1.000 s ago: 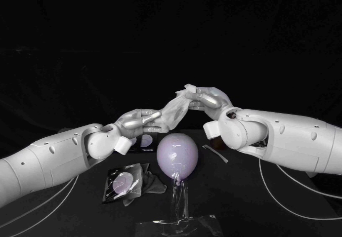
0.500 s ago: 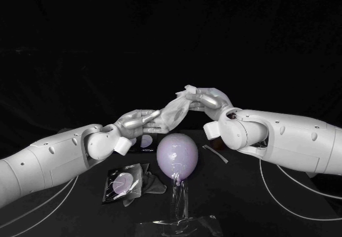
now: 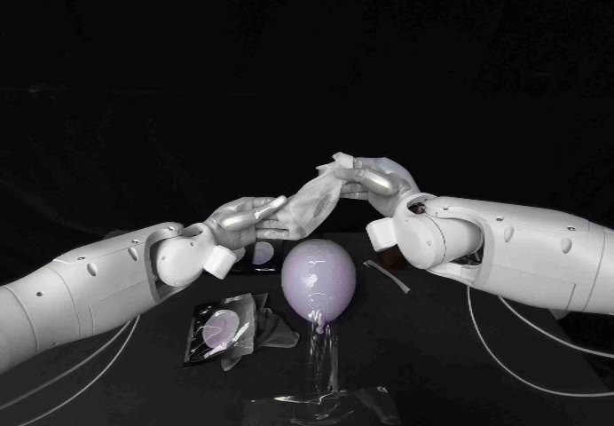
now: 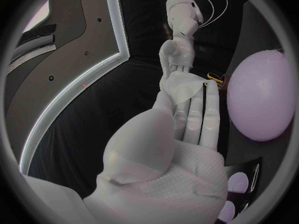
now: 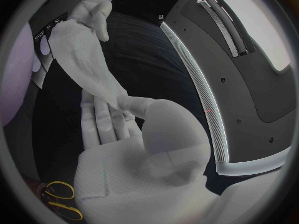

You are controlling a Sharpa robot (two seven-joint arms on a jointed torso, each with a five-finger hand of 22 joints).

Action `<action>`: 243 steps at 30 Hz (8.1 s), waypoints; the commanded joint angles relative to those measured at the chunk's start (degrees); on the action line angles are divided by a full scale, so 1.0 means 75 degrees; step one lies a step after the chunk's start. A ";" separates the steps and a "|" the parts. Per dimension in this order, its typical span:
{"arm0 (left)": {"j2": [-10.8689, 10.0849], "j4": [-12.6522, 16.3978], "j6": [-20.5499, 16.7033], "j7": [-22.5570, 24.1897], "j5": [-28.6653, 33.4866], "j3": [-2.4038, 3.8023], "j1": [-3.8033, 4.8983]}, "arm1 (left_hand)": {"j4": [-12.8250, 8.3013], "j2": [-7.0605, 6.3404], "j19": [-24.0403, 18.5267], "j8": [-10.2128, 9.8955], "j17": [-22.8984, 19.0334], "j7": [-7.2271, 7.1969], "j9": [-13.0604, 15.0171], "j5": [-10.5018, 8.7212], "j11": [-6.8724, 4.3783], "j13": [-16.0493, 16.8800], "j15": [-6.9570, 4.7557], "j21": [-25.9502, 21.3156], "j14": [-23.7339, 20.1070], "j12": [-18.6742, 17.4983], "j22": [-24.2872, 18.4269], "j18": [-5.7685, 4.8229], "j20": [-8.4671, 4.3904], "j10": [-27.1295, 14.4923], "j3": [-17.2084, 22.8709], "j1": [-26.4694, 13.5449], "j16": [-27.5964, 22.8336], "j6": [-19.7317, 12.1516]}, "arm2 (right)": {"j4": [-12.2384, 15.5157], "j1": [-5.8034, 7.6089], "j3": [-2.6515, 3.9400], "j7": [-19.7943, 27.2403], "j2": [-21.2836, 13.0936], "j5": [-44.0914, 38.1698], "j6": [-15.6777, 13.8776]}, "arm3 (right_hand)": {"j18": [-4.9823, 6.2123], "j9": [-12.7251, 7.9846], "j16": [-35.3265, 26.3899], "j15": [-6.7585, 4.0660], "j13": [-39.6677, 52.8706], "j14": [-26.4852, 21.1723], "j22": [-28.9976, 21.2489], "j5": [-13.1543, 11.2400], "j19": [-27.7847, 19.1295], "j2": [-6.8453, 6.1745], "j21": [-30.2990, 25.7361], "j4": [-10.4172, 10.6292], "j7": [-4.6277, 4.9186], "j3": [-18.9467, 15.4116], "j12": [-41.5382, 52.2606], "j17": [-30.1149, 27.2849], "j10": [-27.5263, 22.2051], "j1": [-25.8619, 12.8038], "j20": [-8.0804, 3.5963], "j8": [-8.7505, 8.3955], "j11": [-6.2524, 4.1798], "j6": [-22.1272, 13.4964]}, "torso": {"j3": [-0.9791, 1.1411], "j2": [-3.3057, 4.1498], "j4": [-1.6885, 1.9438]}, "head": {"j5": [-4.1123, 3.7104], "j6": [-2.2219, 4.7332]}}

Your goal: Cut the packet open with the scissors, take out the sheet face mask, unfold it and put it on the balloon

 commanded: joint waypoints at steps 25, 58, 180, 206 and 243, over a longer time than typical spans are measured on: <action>-0.0012 0.0151 -0.0524 0.0481 -0.0116 0.0008 -0.0002 | -0.0064 -0.0750 0.0097 0.0272 0.0037 -0.0150 0.0393 -0.0020 -0.0242 0.0001 -0.0150 0.0116 0.0245 0.0052 0.0071 0.0095 -0.0145 0.0732 0.1840 0.0507 0.0030 0.0558 | -0.0154 -0.0005 -0.0067 -0.0332 0.0117 -0.0295 0.0173 | 0.0065 -0.0225 -0.0273 0.0129 -0.0017 -0.0187 0.0027 0.0074 -0.0231 -0.0298 -0.0008 -0.0201 0.0387 -0.0152 -0.0012 -0.0127 -0.0309 -0.0060 0.0044 -0.0196 0.0147 -0.0127 | -0.0003 0.0002 0.0000 | 0.0017 -0.0023; -0.0232 0.0827 -0.0894 0.0723 -0.0066 0.0029 -0.0025 | -0.0842 -0.1783 0.0181 0.0284 0.0266 -0.0043 0.1155 -0.0020 -0.0141 0.0024 -0.0177 0.0647 0.0558 0.0038 0.0346 0.0087 -0.0292 0.0405 0.4719 -0.1220 0.0232 0.0460 | -0.2336 -0.0101 -0.0329 -0.2906 0.1103 -0.1234 0.0886 | 0.0033 -0.1011 -0.0690 0.0460 0.0010 -0.1002 -0.1475 0.0084 -0.1009 -0.1549 -0.0129 0.0914 0.0666 -0.2589 0.0020 -0.0443 -0.1133 -0.0880 0.0364 -0.0867 0.0443 -0.0593 | 0.0003 0.0000 -0.0005 | -0.0041 -0.0013; -0.0274 0.1552 -0.3225 0.0441 -0.0307 0.0030 -0.0023 | -0.1606 -0.2040 0.0020 0.0059 0.0384 -0.0048 0.1219 -0.0023 -0.0196 -0.0003 -0.0261 0.1235 0.0795 0.0031 0.0757 0.0035 -0.0445 0.0691 0.5313 -0.1972 0.0234 0.0848 | 0.0025 -0.0271 -0.0197 -0.4289 0.1130 -0.9341 -0.2099 | -0.0489 -0.0624 1.0800 -0.1449 1.1528 0.3784 0.5005 0.0488 0.4242 -0.1540 0.8251 0.0810 -0.0946 -0.1415 1.1544 1.0837 0.3656 0.0339 -0.1473 -0.0618 -0.1301 0.2366 | 0.0001 -0.0001 -0.0002 | -0.0016 -0.0066; -0.0307 0.1452 -0.3339 0.0395 -0.0310 0.0030 -0.0023 | -0.1616 -0.2016 0.0002 0.0040 0.0390 -0.0044 0.1214 -0.0025 -0.0195 -0.0005 -0.0260 0.1272 0.0807 0.0024 0.0784 0.0032 -0.0443 0.0708 0.5328 -0.2024 0.0232 0.0872 | 0.0224 -0.0271 -0.0197 -0.3697 0.0715 -0.8163 -0.2849 | -0.0505 -0.0438 1.0800 -0.1460 1.1528 0.3784 0.5142 0.0042 0.4264 -0.1489 0.8347 0.0623 -0.0961 -0.1066 1.1544 1.0837 0.3656 0.0225 -0.1489 -0.0450 -0.1315 0.2376 | 0.0002 -0.0001 -0.0004 | -0.0024 -0.0055; -0.0796 0.1951 -0.3082 0.0443 -0.0229 0.0241 0.0132 | -0.1688 -0.1977 0.0008 0.0004 0.0417 -0.0051 0.1220 -0.0024 -0.0208 -0.0001 -0.0278 0.1402 0.0881 0.0024 0.0872 0.0049 -0.0467 0.0769 0.5377 -0.2112 0.0255 0.0909 | 0.0087 -0.0260 -0.0195 -0.3712 0.0359 -0.7501 -0.2744 | -0.0506 -0.0426 1.0800 -0.1464 1.1528 0.3784 0.5150 0.0043 0.4265 -0.1486 0.8352 0.0607 -0.0969 -0.1050 1.1544 1.0837 0.3656 0.0223 -0.1490 -0.0441 -0.1320 0.2373 | 0.0005 -0.0002 -0.0007 | -0.0020 -0.0013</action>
